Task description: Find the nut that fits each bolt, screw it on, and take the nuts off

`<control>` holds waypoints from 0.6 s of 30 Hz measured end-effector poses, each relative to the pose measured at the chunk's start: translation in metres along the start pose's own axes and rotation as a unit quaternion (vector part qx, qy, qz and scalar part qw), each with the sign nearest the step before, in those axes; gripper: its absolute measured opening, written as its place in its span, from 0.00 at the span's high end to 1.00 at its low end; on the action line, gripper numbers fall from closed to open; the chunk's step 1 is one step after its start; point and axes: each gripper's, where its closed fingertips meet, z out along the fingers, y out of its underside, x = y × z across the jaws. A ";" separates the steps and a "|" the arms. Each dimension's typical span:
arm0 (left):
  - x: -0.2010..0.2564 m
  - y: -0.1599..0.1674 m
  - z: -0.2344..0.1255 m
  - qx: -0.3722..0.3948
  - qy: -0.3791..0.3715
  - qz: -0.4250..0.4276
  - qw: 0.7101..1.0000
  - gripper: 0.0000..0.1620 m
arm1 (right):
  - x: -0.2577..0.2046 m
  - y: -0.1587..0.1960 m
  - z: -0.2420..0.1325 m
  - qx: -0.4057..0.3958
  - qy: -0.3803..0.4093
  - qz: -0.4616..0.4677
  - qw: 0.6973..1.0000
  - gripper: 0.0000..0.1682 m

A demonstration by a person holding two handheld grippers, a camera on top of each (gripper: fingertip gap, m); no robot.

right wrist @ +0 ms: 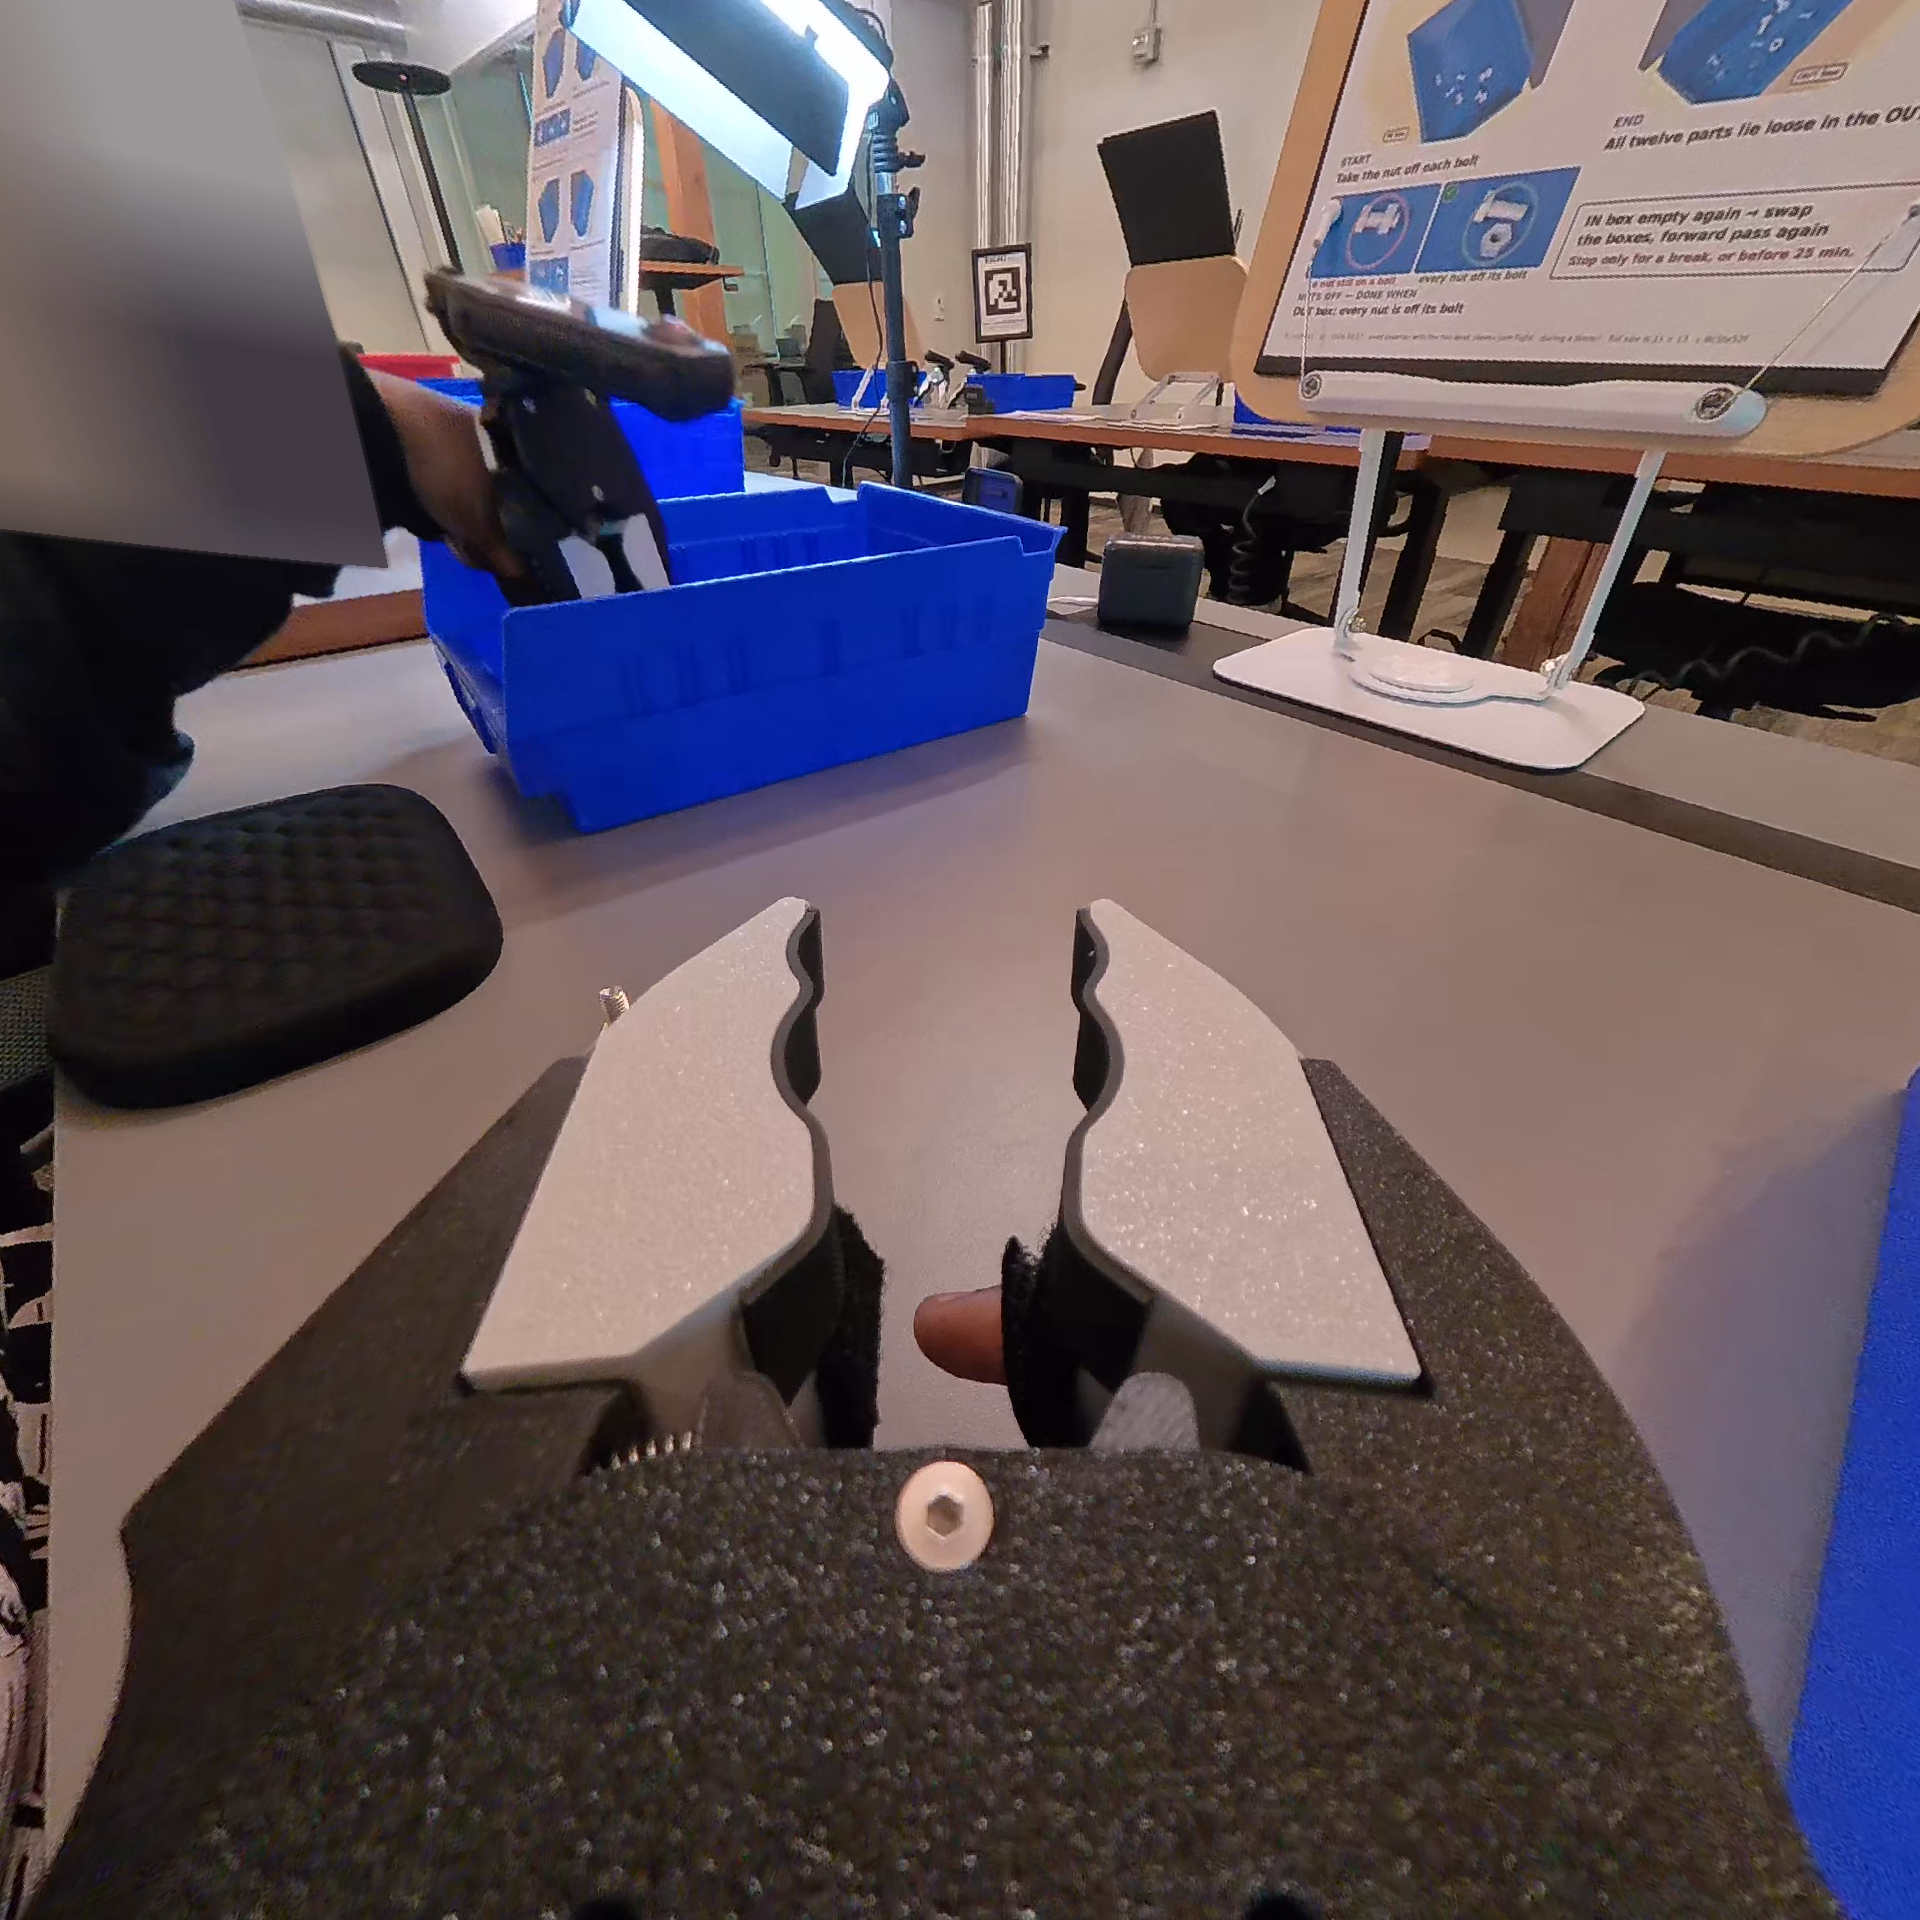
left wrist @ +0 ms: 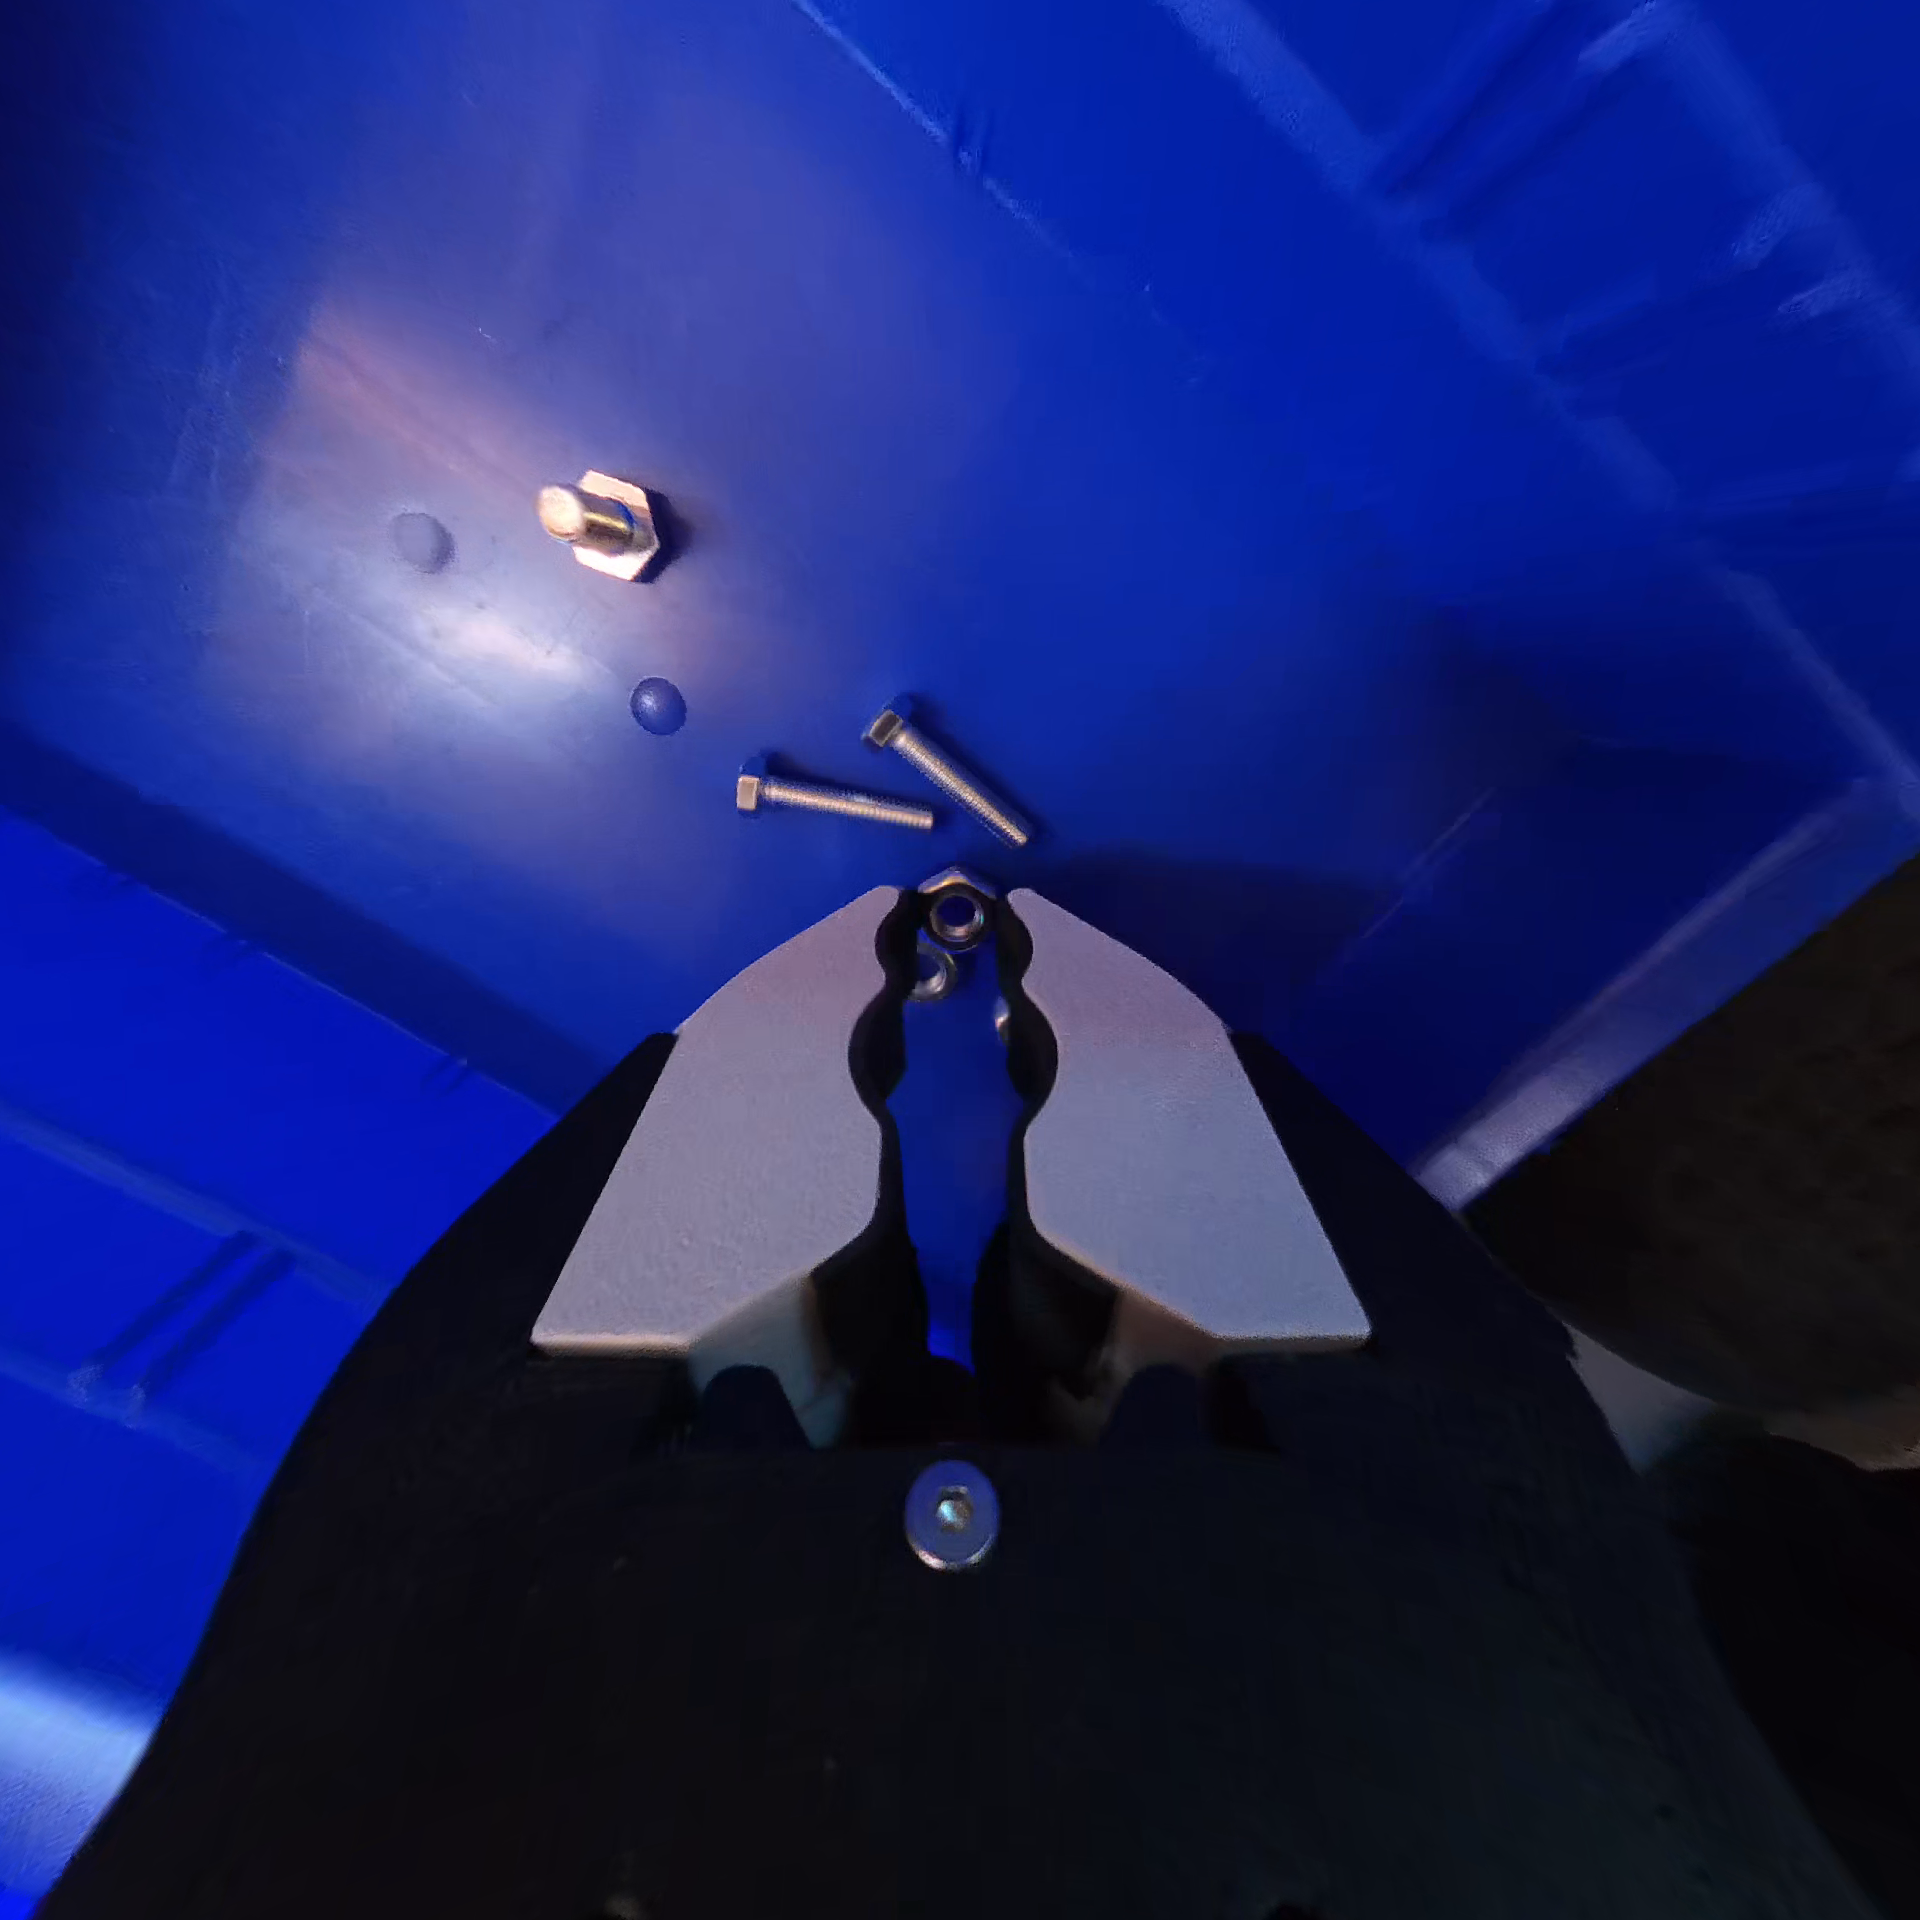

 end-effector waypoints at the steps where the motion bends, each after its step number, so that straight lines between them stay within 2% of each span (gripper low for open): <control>1: 0.001 -0.003 -0.008 0.009 -0.006 -0.001 1.000 0.91 | 0.000 0.000 0.000 0.000 0.000 0.000 1.000 0.72; 6: 0.016 -0.026 -0.068 0.068 -0.062 0.009 0.996 0.91 | 0.000 0.001 0.000 -0.002 0.000 -0.002 1.000 0.72; 11: 0.073 -0.080 -0.123 0.172 -0.061 0.071 0.981 0.91 | -0.001 0.001 0.001 -0.003 0.000 -0.003 1.000 0.72; 14: 0.122 -0.115 -0.126 0.207 -0.025 0.132 0.969 0.91 | -0.001 0.000 0.000 -0.001 0.000 -0.005 1.000 0.72; 18: 0.177 -0.145 -0.087 0.182 0.019 0.194 0.964 0.91 | -0.001 0.000 0.000 0.001 0.001 -0.006 1.000 0.72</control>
